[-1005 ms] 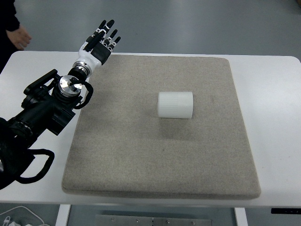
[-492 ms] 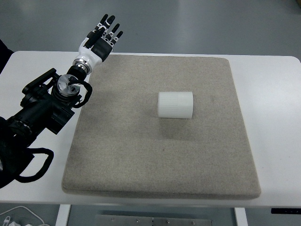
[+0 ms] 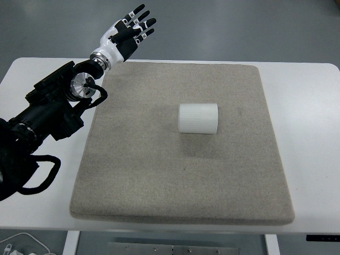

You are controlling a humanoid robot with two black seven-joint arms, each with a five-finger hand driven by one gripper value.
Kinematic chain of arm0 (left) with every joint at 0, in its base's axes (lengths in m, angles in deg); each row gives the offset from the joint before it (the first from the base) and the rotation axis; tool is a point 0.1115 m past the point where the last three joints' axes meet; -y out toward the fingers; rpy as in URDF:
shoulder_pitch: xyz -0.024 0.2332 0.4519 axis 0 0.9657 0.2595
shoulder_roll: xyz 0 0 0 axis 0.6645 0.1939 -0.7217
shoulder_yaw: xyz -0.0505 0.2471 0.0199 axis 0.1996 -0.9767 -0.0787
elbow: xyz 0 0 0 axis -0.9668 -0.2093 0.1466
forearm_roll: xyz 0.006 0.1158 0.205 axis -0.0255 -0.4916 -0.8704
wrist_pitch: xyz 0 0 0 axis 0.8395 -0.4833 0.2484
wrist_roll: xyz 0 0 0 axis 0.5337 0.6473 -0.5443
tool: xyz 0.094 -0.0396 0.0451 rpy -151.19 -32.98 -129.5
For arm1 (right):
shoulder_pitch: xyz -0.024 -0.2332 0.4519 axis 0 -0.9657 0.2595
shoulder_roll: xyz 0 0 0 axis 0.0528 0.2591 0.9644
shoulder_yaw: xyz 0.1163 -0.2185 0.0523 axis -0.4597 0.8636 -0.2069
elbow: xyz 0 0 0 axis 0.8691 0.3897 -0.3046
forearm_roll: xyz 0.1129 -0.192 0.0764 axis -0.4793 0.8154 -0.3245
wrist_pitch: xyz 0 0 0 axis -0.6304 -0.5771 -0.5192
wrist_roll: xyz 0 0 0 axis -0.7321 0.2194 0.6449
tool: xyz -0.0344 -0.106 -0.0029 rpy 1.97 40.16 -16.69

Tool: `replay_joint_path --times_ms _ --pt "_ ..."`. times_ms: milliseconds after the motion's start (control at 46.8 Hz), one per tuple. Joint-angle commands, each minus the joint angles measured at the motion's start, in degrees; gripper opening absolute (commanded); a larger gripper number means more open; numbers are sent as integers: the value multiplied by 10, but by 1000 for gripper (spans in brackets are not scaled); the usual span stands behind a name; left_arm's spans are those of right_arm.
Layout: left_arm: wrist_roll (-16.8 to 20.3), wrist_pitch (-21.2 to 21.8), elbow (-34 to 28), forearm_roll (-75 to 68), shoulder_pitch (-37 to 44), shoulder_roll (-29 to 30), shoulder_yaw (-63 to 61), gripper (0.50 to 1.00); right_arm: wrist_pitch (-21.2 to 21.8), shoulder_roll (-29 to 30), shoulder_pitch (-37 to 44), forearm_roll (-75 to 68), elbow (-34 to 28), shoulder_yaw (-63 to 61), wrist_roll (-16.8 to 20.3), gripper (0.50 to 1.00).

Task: Flip white cup upright
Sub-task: 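Swing the left hand over the pad toward the lying white cup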

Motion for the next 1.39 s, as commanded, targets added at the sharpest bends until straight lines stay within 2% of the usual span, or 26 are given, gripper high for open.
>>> replay_joint_path --times_ms 0,171,278,513,749,1005,1112,1369 --pt "1 0 0 -47 -8 0 -5 994 0 0 0 0 0 0 0 930" --pt "-3 -10 16 -112 -24 -1 -25 994 0 0 0 0 0 0 0 930" --pt "-11 -5 65 -141 -27 4 -78 992 0 0 0 0 0 0 0 930" --pt "-21 13 159 -228 -70 55 -195 988 0 0 0 0 0 0 0 930" --pt "-80 15 288 -320 -102 124 -244 988 0 0 0 0 0 0 0 930" --pt "-187 19 402 -397 -115 144 -253 990 0 0 0 0 0 0 0 930" --pt "-219 17 416 -418 -120 143 -261 990 0 0 0 0 0 0 0 930" --pt "-239 12 429 -468 -125 129 -266 990 0 0 0 0 0 0 0 930"
